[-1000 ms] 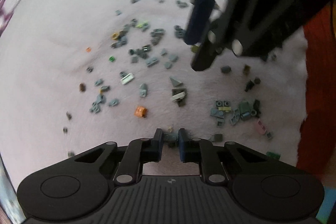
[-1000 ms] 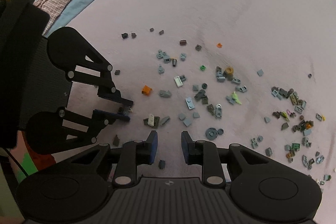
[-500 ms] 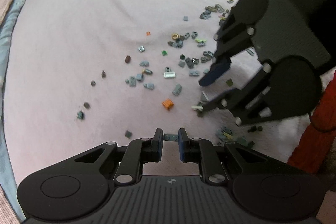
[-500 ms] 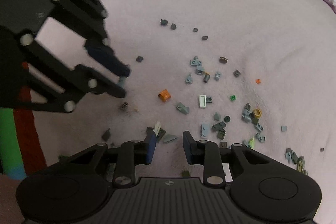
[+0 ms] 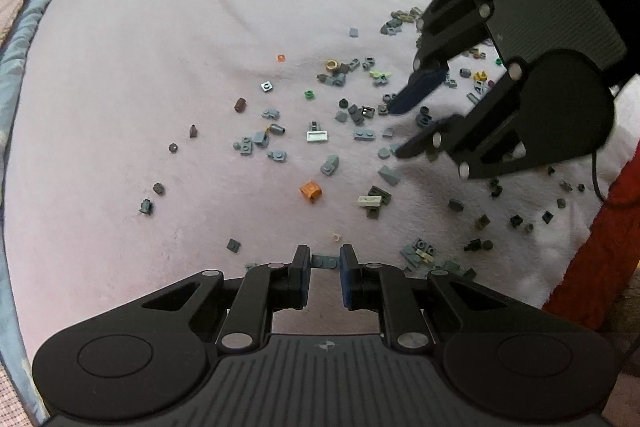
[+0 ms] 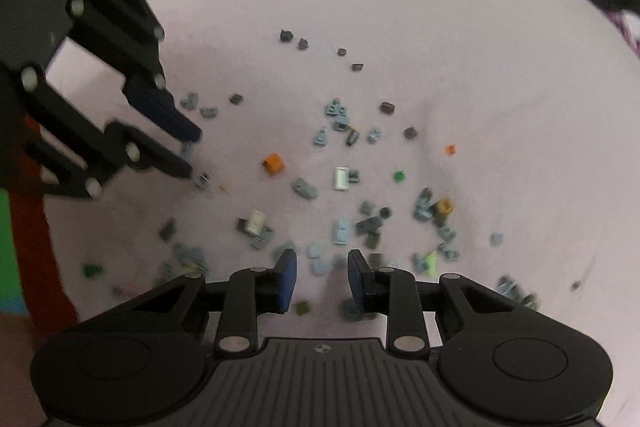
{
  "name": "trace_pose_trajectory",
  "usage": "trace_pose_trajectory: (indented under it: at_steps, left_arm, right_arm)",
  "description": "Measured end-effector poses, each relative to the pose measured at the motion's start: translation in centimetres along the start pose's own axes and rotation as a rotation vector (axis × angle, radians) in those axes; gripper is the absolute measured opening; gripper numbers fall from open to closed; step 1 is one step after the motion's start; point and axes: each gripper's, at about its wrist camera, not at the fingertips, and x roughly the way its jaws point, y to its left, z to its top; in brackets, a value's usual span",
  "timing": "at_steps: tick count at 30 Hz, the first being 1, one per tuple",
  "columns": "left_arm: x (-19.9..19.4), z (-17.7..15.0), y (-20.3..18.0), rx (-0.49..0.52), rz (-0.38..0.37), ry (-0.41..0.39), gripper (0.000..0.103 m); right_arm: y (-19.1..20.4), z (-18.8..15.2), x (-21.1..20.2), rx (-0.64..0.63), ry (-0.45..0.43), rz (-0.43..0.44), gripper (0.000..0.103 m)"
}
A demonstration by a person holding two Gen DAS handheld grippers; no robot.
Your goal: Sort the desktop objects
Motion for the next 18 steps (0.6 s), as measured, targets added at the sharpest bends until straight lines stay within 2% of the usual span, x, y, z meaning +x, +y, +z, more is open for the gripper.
trace_pose_trajectory:
  at_steps: [3,5,8,12,15,18]
  left_arm:
    - [-0.1,0.0,0.0,-0.004,0.003,-0.002,0.017]
    - [-0.2,-0.1,0.0,-0.006,0.003,-0.004,0.017]
    - [0.4,-0.2,-0.2,-0.015,0.002,-0.007,0.017]
    - [-0.1,-0.3,-0.2,-0.027,-0.002,-0.008,0.017]
    - [-0.8,-0.4,-0.2,-0.038,0.001,-0.012,0.017]
    - [-0.6,-0.6,0.0,-0.073,0.006,-0.016,0.017]
  right_arm:
    - [-1.2,-0.3,0.2,-0.030,0.006,-0.029,0.029]
    - [-1.5,-0.6,0.4,-0.118,0.009,-0.048,0.029]
    - [-1.5,-1.1,0.7,-0.296,0.027,-0.067,0.028]
    - [-0.3,-1.0,0.3,-0.506,-0.001,-0.012,0.025]
    - [1.1,-1.6,0.7,-0.786,-0.022,-0.021,0.019]
    - [1.2,-1.2,1.4,-0.894,-0.022,0.002,0.018]
